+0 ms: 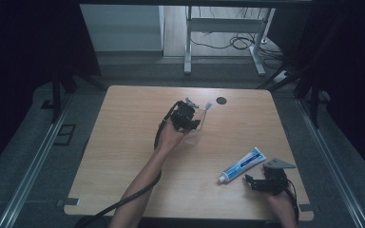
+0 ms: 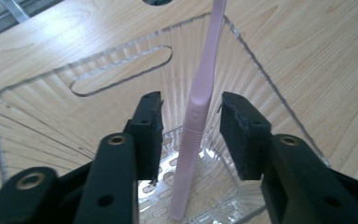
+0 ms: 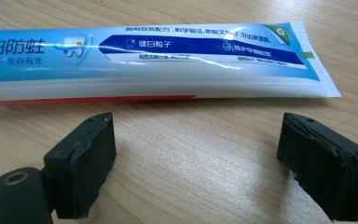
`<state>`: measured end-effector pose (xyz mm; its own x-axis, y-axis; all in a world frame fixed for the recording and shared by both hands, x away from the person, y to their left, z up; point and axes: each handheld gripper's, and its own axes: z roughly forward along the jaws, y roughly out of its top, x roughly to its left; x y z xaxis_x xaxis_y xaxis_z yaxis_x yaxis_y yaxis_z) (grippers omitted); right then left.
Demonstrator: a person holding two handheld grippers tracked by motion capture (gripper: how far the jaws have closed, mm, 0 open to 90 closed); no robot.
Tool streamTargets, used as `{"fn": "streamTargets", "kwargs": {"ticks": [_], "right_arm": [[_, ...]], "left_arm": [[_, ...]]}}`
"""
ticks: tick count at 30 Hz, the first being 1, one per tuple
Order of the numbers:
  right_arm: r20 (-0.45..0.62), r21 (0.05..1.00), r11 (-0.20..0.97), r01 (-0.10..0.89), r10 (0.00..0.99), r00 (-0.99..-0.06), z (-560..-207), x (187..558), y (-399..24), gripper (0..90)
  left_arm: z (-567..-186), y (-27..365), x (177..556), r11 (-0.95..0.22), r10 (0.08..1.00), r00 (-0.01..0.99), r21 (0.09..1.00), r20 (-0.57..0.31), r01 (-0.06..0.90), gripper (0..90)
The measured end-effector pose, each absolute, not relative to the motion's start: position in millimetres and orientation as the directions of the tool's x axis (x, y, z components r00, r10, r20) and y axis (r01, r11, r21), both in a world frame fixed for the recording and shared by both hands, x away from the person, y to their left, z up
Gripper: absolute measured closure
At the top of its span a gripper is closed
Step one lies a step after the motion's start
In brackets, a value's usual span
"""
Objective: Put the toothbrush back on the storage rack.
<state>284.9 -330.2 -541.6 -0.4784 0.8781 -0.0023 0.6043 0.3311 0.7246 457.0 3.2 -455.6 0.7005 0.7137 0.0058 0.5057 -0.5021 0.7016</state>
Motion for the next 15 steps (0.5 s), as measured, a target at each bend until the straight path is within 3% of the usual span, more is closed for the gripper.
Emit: {"fn": "streamTargets", "kwargs": {"ticks": [15], "right_arm": [[-0.004, 0.725, 0.332, 0.604, 0.878, -0.478, -542, 285, -330, 11.5]], "left_arm": [[-435, 14, 446, -0.504, 0.696, 0.718, 0.72, 0.012, 0.477, 39.9]]}}
